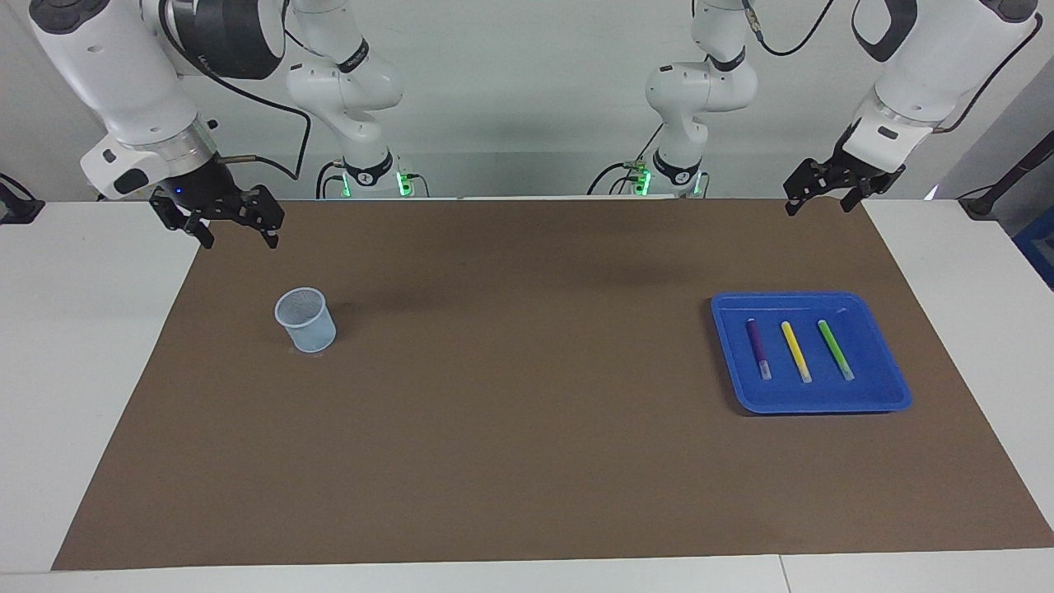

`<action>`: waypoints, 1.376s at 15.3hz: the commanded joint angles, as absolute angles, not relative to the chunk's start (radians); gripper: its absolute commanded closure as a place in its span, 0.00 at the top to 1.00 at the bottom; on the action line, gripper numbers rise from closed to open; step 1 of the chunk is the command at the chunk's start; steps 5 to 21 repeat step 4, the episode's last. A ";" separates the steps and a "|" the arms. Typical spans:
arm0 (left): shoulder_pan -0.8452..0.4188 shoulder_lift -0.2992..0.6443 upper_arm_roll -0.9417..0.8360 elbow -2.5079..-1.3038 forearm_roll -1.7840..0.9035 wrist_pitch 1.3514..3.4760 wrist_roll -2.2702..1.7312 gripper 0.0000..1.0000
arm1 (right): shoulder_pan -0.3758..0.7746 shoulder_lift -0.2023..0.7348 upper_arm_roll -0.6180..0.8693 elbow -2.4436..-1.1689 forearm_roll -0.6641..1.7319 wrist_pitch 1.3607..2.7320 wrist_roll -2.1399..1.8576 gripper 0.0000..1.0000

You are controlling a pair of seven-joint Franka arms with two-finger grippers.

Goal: Right arm passes pens to left for tray arrangement

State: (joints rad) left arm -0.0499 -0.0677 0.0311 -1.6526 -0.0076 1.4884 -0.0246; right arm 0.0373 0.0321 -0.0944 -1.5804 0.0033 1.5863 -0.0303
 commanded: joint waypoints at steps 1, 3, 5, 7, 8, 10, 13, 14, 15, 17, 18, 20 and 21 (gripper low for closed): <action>-0.063 -0.061 0.035 -1.626 0.008 1.466 -0.018 1.00 | 0.032 0.015 -0.092 -1.595 0.025 1.591 -0.054 1.00; -0.063 -0.061 0.035 -1.626 0.008 1.465 -0.018 1.00 | 0.032 0.015 -0.092 -1.595 0.025 1.592 -0.054 1.00; -0.061 -0.061 0.035 -1.626 0.006 1.466 -0.018 1.00 | 0.032 0.014 -0.092 -1.595 0.025 1.591 -0.054 1.00; -0.061 -0.061 0.035 -1.626 0.006 1.466 -0.018 1.00 | 0.032 0.014 -0.092 -1.595 0.025 1.591 -0.054 1.00; -0.061 -0.061 0.035 -1.626 0.006 1.466 -0.018 1.00 | 0.032 0.014 -0.092 -1.595 0.025 1.591 -0.054 1.00; -0.061 -0.061 0.035 -1.626 0.006 1.466 -0.018 1.00 | 0.032 0.014 -0.092 -1.595 0.025 1.591 -0.054 1.00; -0.061 -0.061 0.035 -1.626 0.006 1.466 -0.018 1.00 | 0.032 0.014 -0.092 -1.595 0.025 1.591 -0.054 1.00; -0.061 -0.061 0.035 -1.626 0.006 1.466 -0.018 1.00 | 0.032 0.014 -0.092 -1.595 0.025 1.591 -0.054 1.00; -0.061 -0.061 0.035 -1.626 0.006 1.466 -0.018 1.00 | 0.032 0.014 -0.092 -1.595 0.025 1.591 -0.054 1.00; -0.061 -0.061 0.035 -1.626 0.006 1.466 -0.018 1.00 | 0.032 0.014 -0.092 -1.595 0.025 1.591 -0.054 1.00; -0.061 -0.061 0.035 -1.626 0.006 1.466 -0.018 1.00 | 0.032 0.014 -0.092 -1.595 0.025 1.591 -0.054 1.00; -0.061 -0.061 0.035 -1.626 0.006 1.466 -0.018 1.00 | 0.032 0.014 -0.092 -1.595 0.025 1.591 -0.054 1.00; -0.061 -0.061 0.035 -1.626 0.006 1.466 -0.018 1.00 | 0.032 0.014 -0.092 -1.595 0.025 1.591 -0.054 1.00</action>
